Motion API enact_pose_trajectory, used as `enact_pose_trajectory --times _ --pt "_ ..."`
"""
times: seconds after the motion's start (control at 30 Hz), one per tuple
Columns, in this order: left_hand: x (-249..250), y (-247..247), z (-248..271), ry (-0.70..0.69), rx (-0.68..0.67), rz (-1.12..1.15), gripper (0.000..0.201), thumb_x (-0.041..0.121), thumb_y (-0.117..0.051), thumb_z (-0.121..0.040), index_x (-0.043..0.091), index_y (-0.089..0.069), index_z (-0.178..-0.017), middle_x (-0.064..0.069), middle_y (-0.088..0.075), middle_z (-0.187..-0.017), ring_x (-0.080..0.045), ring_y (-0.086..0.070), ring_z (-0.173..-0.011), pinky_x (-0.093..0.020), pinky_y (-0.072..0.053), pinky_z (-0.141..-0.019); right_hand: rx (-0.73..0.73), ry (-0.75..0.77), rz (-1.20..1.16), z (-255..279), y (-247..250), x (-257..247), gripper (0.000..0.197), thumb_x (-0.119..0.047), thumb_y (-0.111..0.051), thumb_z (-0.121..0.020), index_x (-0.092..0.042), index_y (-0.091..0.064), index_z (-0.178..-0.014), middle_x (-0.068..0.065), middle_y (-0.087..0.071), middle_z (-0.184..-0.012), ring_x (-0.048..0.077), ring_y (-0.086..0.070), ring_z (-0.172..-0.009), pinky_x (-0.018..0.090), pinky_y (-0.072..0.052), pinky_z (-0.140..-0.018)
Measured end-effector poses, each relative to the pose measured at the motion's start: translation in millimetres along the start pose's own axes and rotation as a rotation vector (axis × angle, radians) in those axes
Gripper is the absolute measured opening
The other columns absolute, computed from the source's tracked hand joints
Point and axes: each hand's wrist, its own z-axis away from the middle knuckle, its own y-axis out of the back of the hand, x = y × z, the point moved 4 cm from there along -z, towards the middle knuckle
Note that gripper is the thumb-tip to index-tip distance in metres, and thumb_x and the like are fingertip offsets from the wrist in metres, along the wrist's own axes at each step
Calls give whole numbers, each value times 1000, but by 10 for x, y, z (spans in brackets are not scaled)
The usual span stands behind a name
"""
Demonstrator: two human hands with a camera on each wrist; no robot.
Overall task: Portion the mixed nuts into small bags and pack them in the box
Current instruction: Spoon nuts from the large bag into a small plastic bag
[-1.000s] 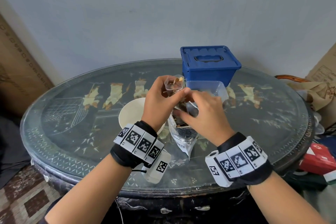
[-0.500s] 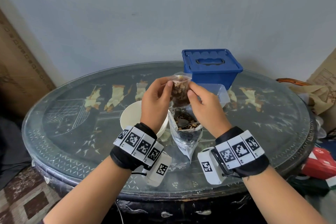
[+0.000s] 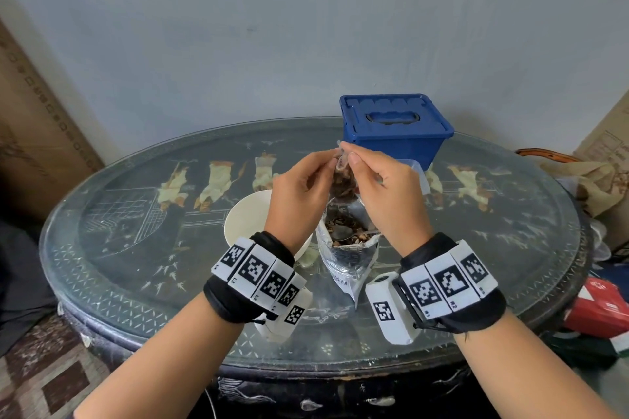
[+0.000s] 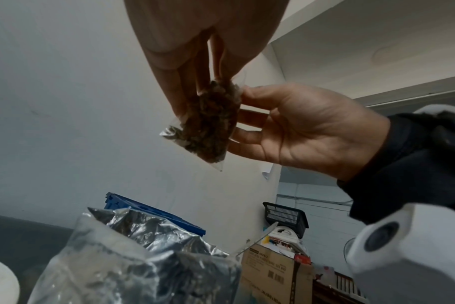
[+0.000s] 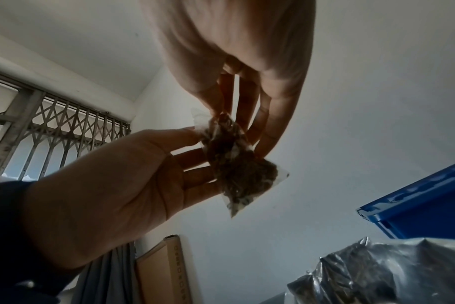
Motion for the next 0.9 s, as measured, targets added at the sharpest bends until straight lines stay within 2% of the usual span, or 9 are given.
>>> enact_pose_trajectory --times 0.1,0.2,0.3,0.33,0.4,0.47,0.63,0.77,0.9 --pt "-39 36 -41 36 8 43 20 9 -51 -94 23 -65 -96 17 -64 -81 5 -59 -74 -11 -46 -69 11 -34 3 -25 36 39 27 -17 -49 -95 -11 -67 -114 -4 -68 -105 0 -60 -97 6 -45 -82" --pt "-61 72 -109 125 23 138 22 15 -51 -94 34 -62 -89 7 -66 -80 -18 -65 -81 -33 -55 -74 19 -142 -75 -67 71 120 26 -20 -48 -97 -11 -68 -110 -1 -71 -101 11 -66 -94 32 -55 -81" --pt "-37 79 -188 209 -31 243 17 17 -53 -94 30 -63 -96 4 -68 -85 -17 -65 -84 -25 -54 -70 8 -257 -188 -139 110 130 25 -22 -48 -97 -12 -68 -108 4 -70 -98 18 -67 -92 45 -57 -74" --pt "-26 73 -219 231 -99 249 16 19 -55 -92 27 -62 -104 3 -68 -91 -13 -66 -86 -22 -53 -70 7 -299 -231 -170 135 116 24 -21 -48 -97 -13 -68 -108 6 -70 -96 20 -68 -91 45 -58 -70" --pt "-22 40 -270 265 -271 198 39 22 -62 -87 20 -52 -124 0 -67 -101 -9 -66 -90 -20 -54 -73 -4 -354 -306 -247 197 85 23 -19 -48 -97 -13 -67 -109 6 -68 -99 20 -67 -93 44 -59 -65" --pt "-10 23 -317 263 -375 128 52 22 -66 -83 12 -47 -131 -2 -67 -100 -10 -66 -89 -23 -55 -78 -36 -365 -314 -332 256 57 24 -20 -49 -96 -12 -66 -111 5 -67 -105 21 -66 -98 44 -59 -64" --pt "72 -58 -500 241 -405 125 48 18 -66 -83 9 -49 -126 -10 -67 -94 -22 -68 -84 -33 -57 -76 -119 -398 -351 -555 383 32 19 -16 -48 -96 -18 -65 -104 7 -66 -107 24 -67 -93 37 -59 -63" --pt "98 -177 -767 276 -482 156 32 19 -63 -86 22 -49 -115 -3 -68 -92 -16 -67 -82 -28 -56 -76 -163 -436 -332 -815 528 121 24 -15 -48 -97 -8 -63 -114 12 -65 -106 23 -68 -87 31 -59 -61" --pt "13 -329 -1204 246 -433 132 14 16 -58 -91 18 -56 -105 -7 -66 -94 -15 -65 -79 -30 -55 -75 -165 -451 -294 -1085 615 342 20 -14 -48 -96 -9 -63 -110 10 -65 -101 21 -68 -83 29 -59 -61"
